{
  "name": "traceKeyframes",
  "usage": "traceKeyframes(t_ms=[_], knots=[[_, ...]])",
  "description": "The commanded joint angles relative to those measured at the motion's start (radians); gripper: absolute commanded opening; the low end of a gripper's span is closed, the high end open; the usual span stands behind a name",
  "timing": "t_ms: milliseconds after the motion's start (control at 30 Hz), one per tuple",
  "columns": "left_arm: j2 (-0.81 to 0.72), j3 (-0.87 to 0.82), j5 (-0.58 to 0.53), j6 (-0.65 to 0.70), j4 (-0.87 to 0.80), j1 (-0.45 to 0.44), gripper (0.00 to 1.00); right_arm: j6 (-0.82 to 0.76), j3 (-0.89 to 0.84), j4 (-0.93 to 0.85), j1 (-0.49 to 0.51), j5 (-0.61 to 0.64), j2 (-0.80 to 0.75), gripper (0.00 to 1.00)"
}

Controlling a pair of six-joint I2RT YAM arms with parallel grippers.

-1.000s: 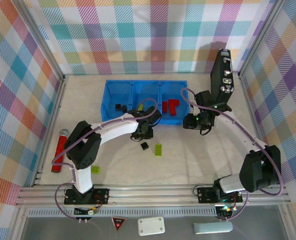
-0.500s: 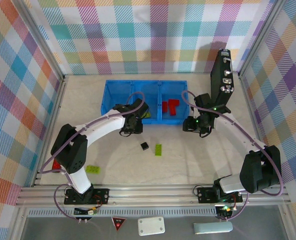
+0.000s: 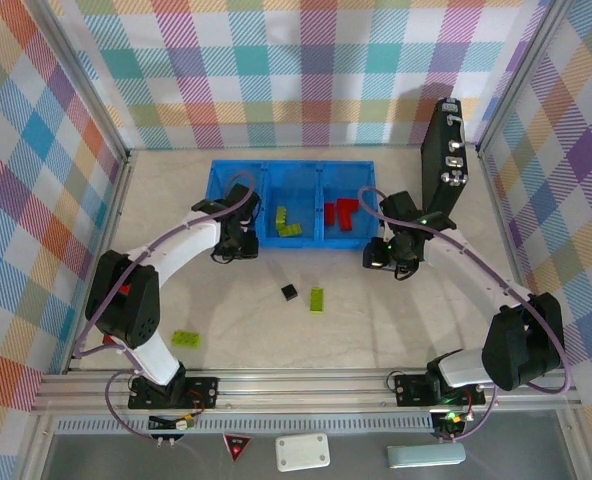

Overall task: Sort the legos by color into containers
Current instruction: Place the lego in the container.

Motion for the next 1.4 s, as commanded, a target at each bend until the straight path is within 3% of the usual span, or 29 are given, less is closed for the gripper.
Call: traceKeyframes(t_ms=[0, 333, 733, 1367], knots=[[-0.028, 0.013, 0.040, 0.064, -0.010, 0.041, 0.33, 0.028, 0.018, -0.040, 0.010, 0.024, -0.022, 0.48], [0.083, 0.179, 0.070, 0.122, -0.050, 0.135, 0.33, 0.014, 0.068, -0.071, 0.016, 0.034, -0.004, 0.48], [0.277, 0.390, 0.006, 0.140, -0.081, 0.152, 0.33, -0.004, 0.101, -0.094, 0.020, 0.031, 0.003, 0.48], [0.446, 0.420, -0.081, 0.156, -0.058, 0.176, 0.35, -0.014, 0.097, -0.078, 0.022, 0.025, 0.028, 0.48]])
